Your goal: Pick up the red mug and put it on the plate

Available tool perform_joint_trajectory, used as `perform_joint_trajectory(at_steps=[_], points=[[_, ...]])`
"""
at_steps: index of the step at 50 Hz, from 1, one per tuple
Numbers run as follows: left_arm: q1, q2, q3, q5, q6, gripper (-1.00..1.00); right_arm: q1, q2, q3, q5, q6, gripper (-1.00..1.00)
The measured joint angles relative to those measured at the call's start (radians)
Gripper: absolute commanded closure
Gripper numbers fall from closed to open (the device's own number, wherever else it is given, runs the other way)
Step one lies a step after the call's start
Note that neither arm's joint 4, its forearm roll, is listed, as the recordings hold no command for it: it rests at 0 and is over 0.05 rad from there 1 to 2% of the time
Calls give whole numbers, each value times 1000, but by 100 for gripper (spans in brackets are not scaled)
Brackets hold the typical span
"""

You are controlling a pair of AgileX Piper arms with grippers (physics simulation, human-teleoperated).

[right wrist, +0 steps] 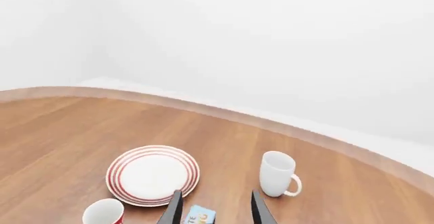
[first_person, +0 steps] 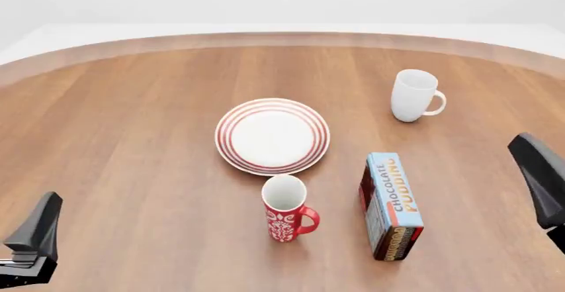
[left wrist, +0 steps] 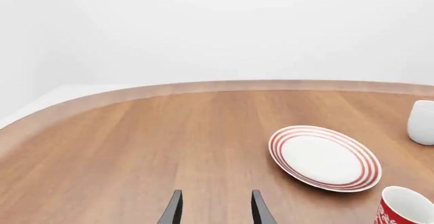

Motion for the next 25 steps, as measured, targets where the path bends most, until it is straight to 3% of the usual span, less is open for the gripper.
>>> perform_joint_trajectory(at_steps=[14, 25], points=[[0, 0, 0, 0, 0, -100, 158, 146, -135, 94, -90, -100], [0, 0, 0, 0, 0, -100, 252, 232, -187, 164, -121, -100]])
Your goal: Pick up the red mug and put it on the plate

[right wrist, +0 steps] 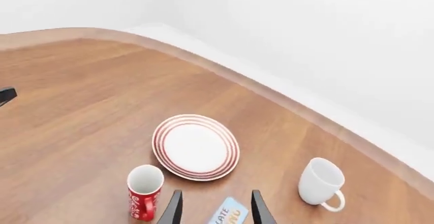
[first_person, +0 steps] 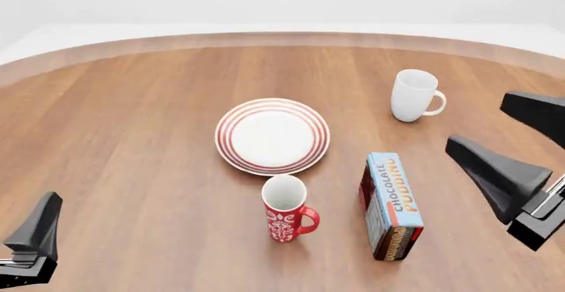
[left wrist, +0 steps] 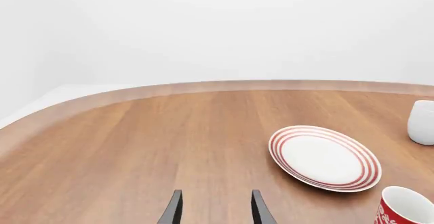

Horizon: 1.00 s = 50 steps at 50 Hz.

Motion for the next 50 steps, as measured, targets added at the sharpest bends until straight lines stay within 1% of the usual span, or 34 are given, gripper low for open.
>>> perform_joint_trajectory(at_steps=[9, 22, 36, 50], points=[[0, 0, 0, 0, 0, -100, 55, 79, -50, 62, 4, -100], [0, 0, 0, 0, 0, -100, 100, 186, -110, 152, 10, -100], [0, 0, 0, 0, 0, -100, 115, 283, -193, 270, 34, -100], [0, 0, 0, 0, 0, -100, 119, 360, -205, 311, 41, -100]])
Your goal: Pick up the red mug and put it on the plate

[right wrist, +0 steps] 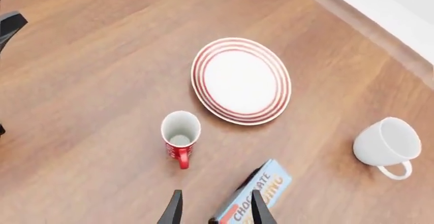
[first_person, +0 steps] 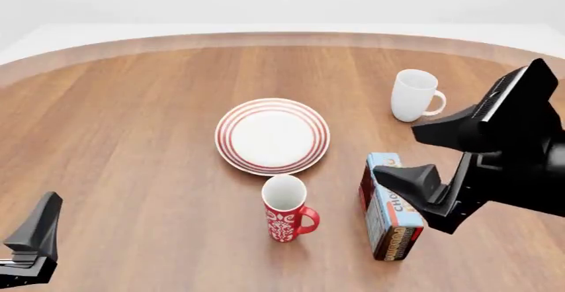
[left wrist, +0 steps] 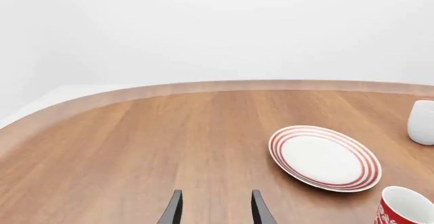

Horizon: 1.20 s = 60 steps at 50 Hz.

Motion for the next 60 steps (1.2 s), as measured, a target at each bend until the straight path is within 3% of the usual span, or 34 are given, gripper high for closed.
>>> perform_joint_trajectory(at_steps=[24, 40, 60], points=[[0, 0, 0, 0, 0, -100, 48, 107, 8, -12, 0, -100], [0, 0, 0, 0, 0, -100, 94, 192, 28, -67, -17, -100], [0, 0, 0, 0, 0, -100, 111, 293, 54, -171, 17, -100]])
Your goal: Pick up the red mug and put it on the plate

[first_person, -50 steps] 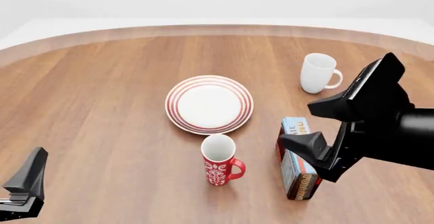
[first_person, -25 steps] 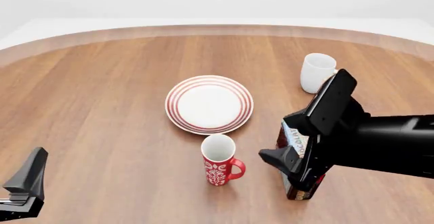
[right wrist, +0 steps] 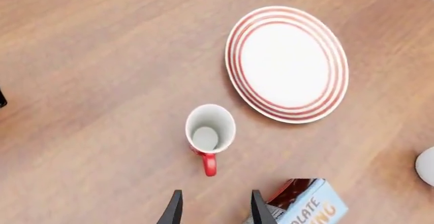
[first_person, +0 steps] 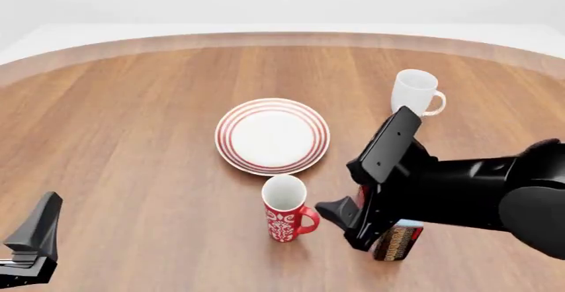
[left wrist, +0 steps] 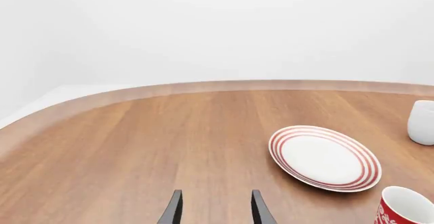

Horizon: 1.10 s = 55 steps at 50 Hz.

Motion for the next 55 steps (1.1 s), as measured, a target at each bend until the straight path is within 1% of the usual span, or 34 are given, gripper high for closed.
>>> perform_joint_trajectory(at_steps=[18, 55], points=[[0, 0, 0, 0, 0, -100, 13, 79, 20, -84, 29, -100], [0, 0, 0, 0, 0, -100, 26, 202, 43, -189, 57, -100]])
